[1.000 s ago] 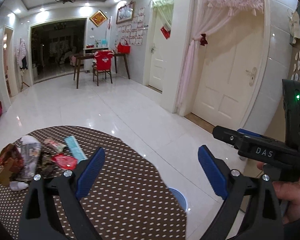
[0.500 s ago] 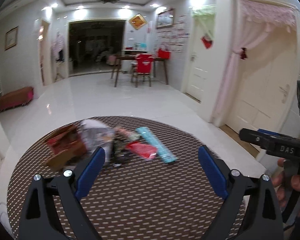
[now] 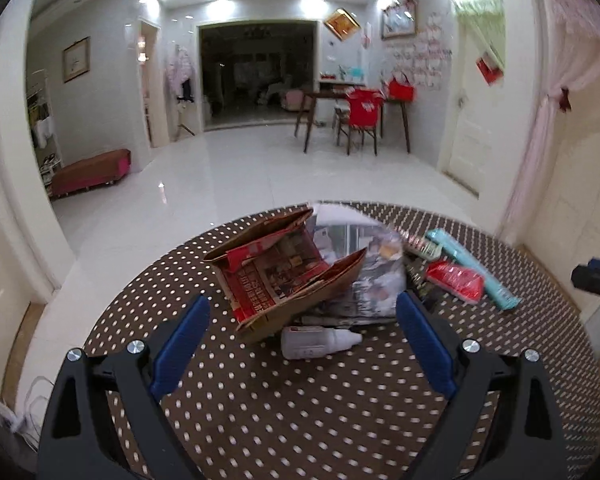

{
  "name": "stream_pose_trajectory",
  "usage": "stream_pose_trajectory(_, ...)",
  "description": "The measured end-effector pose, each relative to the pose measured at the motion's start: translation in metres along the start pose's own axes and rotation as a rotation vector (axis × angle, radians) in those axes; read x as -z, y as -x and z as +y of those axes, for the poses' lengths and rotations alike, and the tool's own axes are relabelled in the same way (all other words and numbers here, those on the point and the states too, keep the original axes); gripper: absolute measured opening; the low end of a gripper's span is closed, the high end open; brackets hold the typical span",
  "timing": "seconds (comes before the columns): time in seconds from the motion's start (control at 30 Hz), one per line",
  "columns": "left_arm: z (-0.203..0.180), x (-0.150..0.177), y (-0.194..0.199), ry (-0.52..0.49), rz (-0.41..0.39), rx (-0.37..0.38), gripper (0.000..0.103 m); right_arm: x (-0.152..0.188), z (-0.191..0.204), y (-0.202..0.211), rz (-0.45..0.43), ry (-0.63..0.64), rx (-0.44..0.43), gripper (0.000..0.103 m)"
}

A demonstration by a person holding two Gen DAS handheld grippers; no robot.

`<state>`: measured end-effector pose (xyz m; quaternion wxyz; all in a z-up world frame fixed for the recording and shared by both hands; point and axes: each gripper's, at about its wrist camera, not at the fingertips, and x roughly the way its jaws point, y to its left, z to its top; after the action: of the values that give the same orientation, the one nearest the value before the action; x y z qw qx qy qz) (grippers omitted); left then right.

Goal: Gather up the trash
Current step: 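Grasp the cardboard box with the left gripper while the right grasps the teal tube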

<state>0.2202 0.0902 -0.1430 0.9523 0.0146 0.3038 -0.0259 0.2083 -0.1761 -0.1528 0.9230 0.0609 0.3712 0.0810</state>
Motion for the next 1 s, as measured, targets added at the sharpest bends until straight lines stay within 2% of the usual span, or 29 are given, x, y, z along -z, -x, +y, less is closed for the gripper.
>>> stream_pose_trajectory(0.13,0.005,-0.004,-0.022,-0.056,0.029,0.021,0.091,0.001,-0.001,-0.018,0.031,0.006,-0.006,0.097)
stream_pose_trajectory(0.2,0.006,-0.006,-0.030,-0.072,0.054,0.045,0.072,0.001,-0.003,-0.026,0.046,0.007,-0.008,0.097)
stream_pose_trajectory(0.23,0.007,-0.006,-0.035,-0.078,0.077,0.065,0.058,0.000,-0.003,-0.029,0.048,0.008,-0.008,0.097)
stream_pose_trajectory(0.27,0.010,-0.007,-0.040,-0.082,0.089,0.076,0.048,0.000,-0.004,-0.034,0.052,0.010,-0.006,0.097)
stream_pose_trajectory(0.3,0.010,-0.006,-0.042,-0.085,0.097,0.088,0.044,-0.002,-0.005,-0.039,0.055,0.016,-0.002,0.097)
stream_pose_trajectory(0.37,0.005,-0.003,-0.044,-0.090,0.116,0.114,0.019,-0.004,-0.006,-0.051,0.068,0.033,0.018,0.097)
stream_pose_trajectory(0.43,0.001,-0.001,-0.048,-0.077,0.126,0.128,0.012,-0.006,-0.004,-0.063,0.081,0.065,0.046,0.097)
stream_pose_trajectory(0.5,0.003,-0.001,-0.048,-0.059,0.122,0.137,0.010,-0.006,0.001,-0.081,0.121,0.119,0.080,0.096)
stream_pose_trajectory(0.57,0.006,-0.001,-0.048,-0.037,0.113,0.145,0.008,-0.005,0.005,-0.094,0.147,0.143,0.066,0.088)
stream_pose_trajectory(0.6,0.007,-0.001,-0.049,-0.031,0.110,0.146,0.008,-0.005,0.007,-0.099,0.158,0.155,0.067,0.077)
stream_pose_trajectory(0.67,0.009,-0.002,-0.047,-0.015,0.097,0.147,0.007,-0.006,0.013,-0.107,0.158,0.184,0.073,0.068)
stream_pose_trajectory(0.73,0.012,-0.002,-0.043,-0.003,0.085,0.142,0.006,-0.009,0.016,-0.110,0.152,0.199,0.055,0.047)
stream_pose_trajectory(0.83,0.018,-0.002,-0.035,0.012,0.057,0.138,0.005,-0.009,0.024,-0.111,0.140,0.231,0.051,0.029)
stream_pose_trajectory(1.0,0.020,0.001,-0.016,0.034,0.019,0.142,0.004,0.010,0.020,-0.093,0.133,0.219,0.061,0.028)
